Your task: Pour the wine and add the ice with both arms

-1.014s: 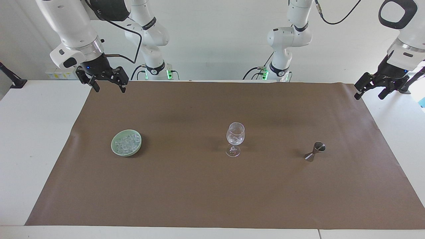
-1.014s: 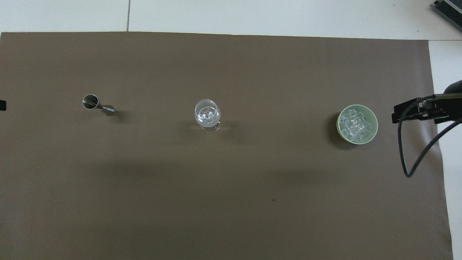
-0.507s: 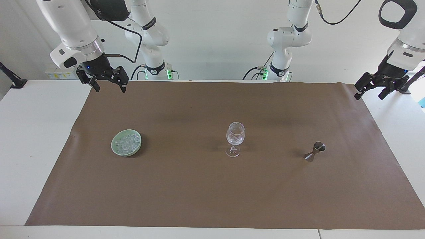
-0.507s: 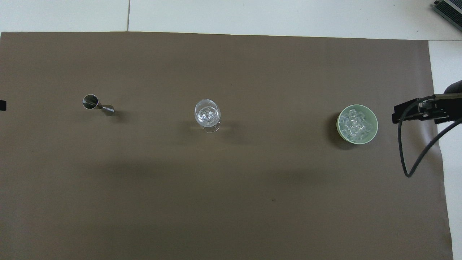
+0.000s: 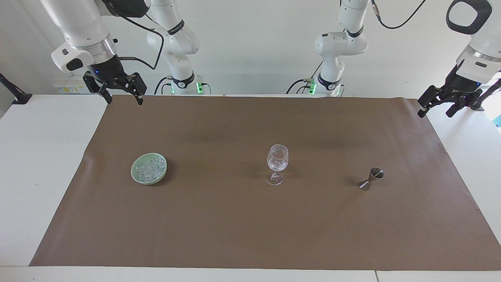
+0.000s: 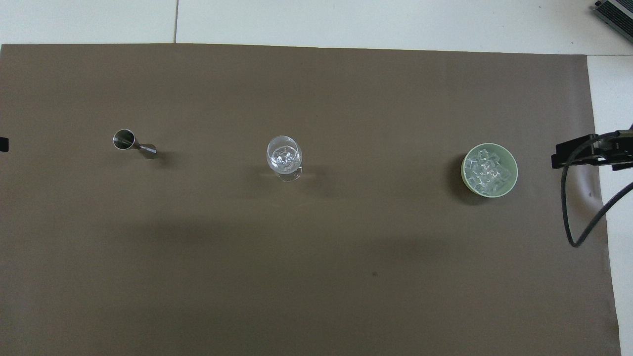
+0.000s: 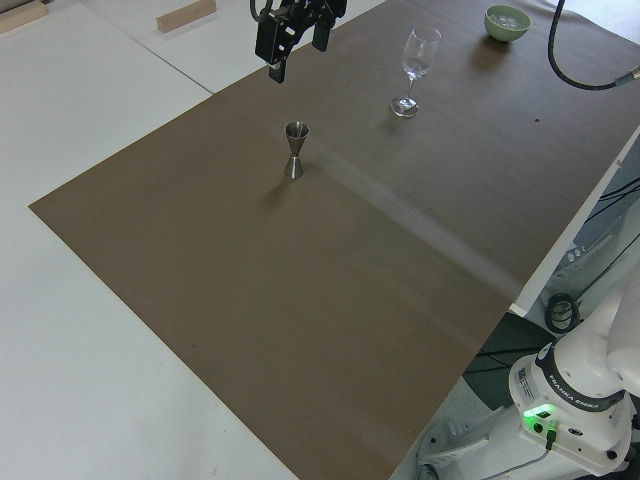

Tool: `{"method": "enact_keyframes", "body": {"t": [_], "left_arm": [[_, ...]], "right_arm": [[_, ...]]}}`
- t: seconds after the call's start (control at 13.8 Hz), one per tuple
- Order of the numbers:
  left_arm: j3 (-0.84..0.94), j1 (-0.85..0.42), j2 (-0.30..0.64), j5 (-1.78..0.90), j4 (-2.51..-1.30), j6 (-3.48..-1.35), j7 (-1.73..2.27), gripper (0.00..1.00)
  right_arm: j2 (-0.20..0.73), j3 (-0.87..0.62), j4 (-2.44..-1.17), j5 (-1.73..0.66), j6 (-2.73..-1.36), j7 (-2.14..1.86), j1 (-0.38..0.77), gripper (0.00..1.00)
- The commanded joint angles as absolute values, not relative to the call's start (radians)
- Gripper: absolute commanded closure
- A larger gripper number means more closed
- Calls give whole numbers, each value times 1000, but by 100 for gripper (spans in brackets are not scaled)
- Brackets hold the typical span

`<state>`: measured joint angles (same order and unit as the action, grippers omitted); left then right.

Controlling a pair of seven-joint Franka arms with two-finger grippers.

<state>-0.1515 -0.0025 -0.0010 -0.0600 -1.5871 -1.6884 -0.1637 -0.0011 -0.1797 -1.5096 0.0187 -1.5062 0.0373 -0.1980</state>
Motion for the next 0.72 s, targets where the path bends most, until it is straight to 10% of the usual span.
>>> {"method": "enact_keyframes", "body": {"t": [0.0, 0.65], "left_arm": [[-149, 6, -14, -69, -1597, -1677, -158, 0], [-146, -55, -21, -64, -1595, -1637, -111, 0]], "right_arm": [[-12, -152, -1520, 2, -1505, 31, -196, 0], [-14, 3, -1525, 2, -1508, 40, -48, 0]]}}
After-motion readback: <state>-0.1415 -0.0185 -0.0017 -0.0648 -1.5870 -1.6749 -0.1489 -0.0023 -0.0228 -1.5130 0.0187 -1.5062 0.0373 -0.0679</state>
